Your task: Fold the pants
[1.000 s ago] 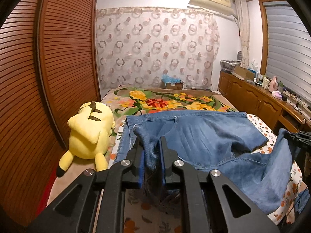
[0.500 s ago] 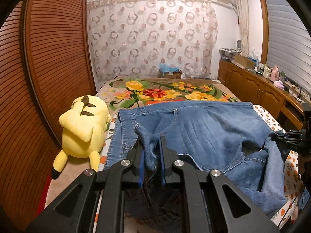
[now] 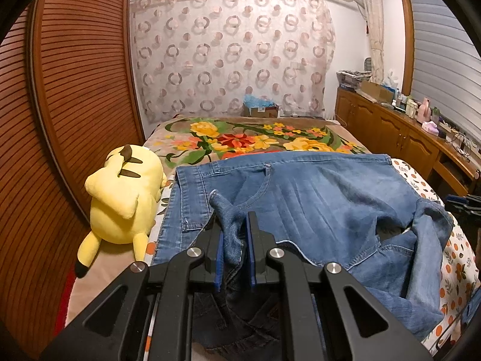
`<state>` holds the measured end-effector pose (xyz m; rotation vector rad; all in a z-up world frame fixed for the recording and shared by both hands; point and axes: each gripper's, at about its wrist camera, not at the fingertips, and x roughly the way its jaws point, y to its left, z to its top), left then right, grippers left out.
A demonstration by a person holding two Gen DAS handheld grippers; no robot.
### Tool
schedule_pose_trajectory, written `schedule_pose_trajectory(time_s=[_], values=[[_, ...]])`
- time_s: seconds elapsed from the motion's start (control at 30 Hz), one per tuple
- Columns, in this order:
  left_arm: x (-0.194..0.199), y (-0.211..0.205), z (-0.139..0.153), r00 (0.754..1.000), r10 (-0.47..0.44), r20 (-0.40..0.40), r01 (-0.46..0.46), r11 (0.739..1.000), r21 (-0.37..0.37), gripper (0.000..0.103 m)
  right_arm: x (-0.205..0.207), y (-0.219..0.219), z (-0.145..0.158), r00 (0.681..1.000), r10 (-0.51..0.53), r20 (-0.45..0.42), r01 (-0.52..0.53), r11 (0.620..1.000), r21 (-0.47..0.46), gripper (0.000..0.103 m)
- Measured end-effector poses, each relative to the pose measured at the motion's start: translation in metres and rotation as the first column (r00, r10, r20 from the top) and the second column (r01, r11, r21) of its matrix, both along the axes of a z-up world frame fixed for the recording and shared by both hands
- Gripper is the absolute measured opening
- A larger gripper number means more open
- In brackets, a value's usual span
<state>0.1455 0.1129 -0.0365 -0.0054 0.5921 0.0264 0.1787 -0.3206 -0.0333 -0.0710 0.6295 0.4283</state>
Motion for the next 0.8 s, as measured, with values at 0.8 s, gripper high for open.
schedule_pose_trajectory(time_s=[0.8], values=[[0.009, 0.019, -0.003, 0.999, 0.049, 0.014, -0.049, 0.998, -0.029, 0.013, -0.009, -0.026, -0.035, 0.992, 0.008, -0.128, -0.003, 0.999, 0.042, 0.014]])
